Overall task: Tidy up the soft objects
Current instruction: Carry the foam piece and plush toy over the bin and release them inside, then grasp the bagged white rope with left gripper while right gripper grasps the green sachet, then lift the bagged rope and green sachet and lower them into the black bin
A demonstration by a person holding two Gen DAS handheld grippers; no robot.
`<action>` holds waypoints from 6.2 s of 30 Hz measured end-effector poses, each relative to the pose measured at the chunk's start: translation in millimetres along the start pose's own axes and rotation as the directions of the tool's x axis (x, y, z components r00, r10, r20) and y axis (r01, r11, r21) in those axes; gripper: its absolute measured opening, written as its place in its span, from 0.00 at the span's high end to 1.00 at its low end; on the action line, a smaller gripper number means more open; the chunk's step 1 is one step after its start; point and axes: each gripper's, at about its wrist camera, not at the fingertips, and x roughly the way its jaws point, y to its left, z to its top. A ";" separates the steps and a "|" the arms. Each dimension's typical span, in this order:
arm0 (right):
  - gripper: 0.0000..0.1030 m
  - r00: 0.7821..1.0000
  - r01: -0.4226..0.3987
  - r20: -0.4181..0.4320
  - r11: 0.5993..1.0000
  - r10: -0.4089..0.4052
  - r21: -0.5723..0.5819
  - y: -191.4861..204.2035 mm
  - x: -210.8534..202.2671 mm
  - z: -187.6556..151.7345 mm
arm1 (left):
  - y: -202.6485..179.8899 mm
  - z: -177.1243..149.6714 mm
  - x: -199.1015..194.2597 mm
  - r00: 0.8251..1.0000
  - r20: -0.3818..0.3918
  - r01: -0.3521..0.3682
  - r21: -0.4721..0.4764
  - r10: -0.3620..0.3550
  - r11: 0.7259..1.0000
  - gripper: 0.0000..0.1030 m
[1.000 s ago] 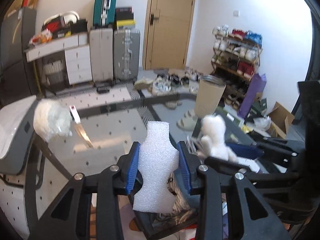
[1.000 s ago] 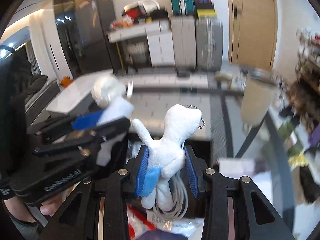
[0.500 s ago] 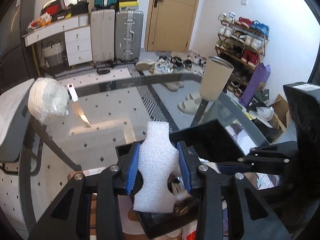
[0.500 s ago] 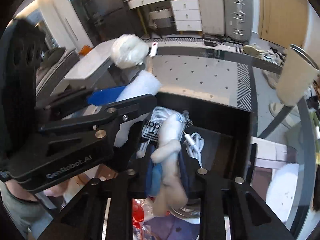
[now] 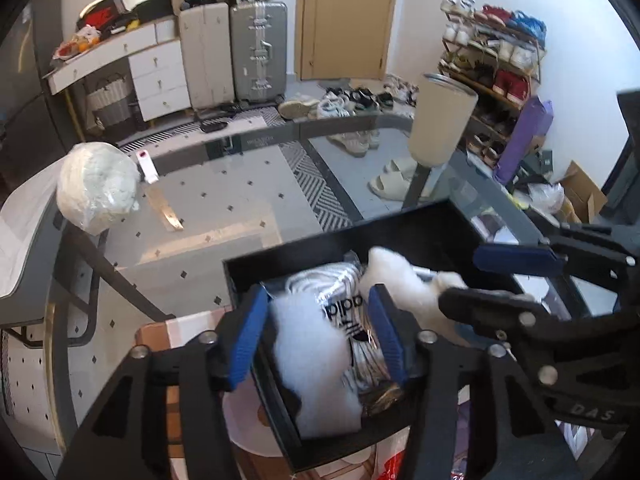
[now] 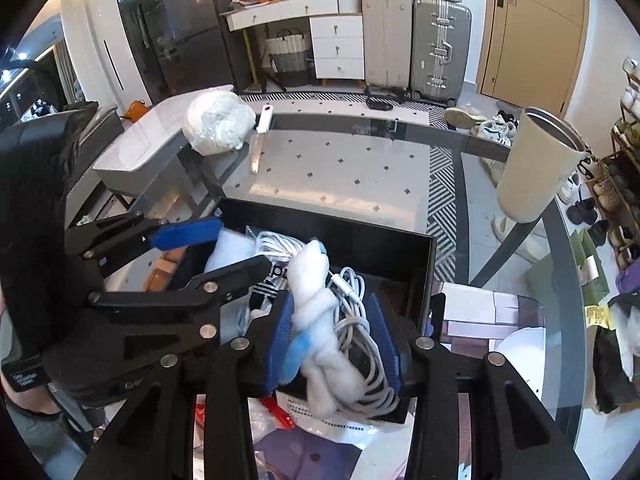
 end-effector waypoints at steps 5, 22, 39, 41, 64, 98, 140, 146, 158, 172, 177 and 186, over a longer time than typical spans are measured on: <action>0.46 0.999 -0.024 0.048 0.999 0.022 0.026 -4.9 -21.8 -6.3 | 2.0 3.9 -14.5 0.999 0.041 0.007 -0.022 -0.006 1.000 0.43; 0.20 0.982 -0.028 0.189 1.000 0.030 -0.014 1.3 -108.6 -26.8 | -10.4 -1.1 -89.8 0.985 0.175 -0.005 0.047 -0.003 0.999 0.11; 0.20 0.977 -0.190 -0.141 0.955 0.160 -0.228 16.5 -102.3 -138.9 | -63.1 -104.9 -103.9 0.988 -0.044 0.151 0.253 -0.145 0.956 0.05; 0.20 0.968 -0.211 -0.189 0.940 0.164 -0.269 19.9 -94.8 -150.1 | -69.2 -114.8 -97.8 0.988 -0.072 0.152 0.265 -0.137 0.952 0.05; 0.15 0.939 -0.218 -0.326 0.919 0.107 -0.327 32.6 -38.7 -189.5 | -60.2 -143.8 -44.7 0.972 -0.223 0.133 0.246 -0.078 0.960 0.35; 0.62 0.969 -0.118 -0.235 0.980 0.078 -0.160 25.6 -12.6 -138.2 | -7.0 -123.4 -42.2 0.983 -0.184 0.021 0.088 -0.004 0.996 0.61; 0.84 0.993 -0.108 0.023 0.984 0.113 -0.143 12.7 -58.9 -129.1 | -3.4 -114.4 -81.2 0.998 -0.061 -0.020 0.048 0.023 0.999 0.68; 0.84 0.973 -0.103 0.189 0.984 0.129 -0.143 11.8 -89.1 -123.0 | -0.7 -101.9 -104.2 0.997 0.073 -0.032 0.043 0.029 0.999 0.68; 0.84 0.908 -0.081 0.397 0.986 0.133 -0.146 17.3 -125.4 -118.1 | -14.9 -90.6 -143.5 0.943 0.331 -0.049 0.086 0.018 0.995 0.68; 0.84 0.846 -0.043 0.520 0.988 0.114 -0.148 30.6 -123.3 -46.6 | -14.3 -28.0 -139.0 0.891 0.453 -0.029 0.046 0.005 0.999 0.67; 0.84 0.843 -0.057 0.527 0.992 0.108 -0.111 24.2 -106.4 -16.2 | -9.6 -4.1 -136.6 0.871 0.491 -0.011 0.008 0.006 1.000 0.67; 0.84 0.902 -0.123 0.412 0.991 0.130 -0.045 5.8 -73.5 4.6 | 2.6 13.8 -100.7 0.911 0.411 0.029 -0.044 -0.009 0.999 0.67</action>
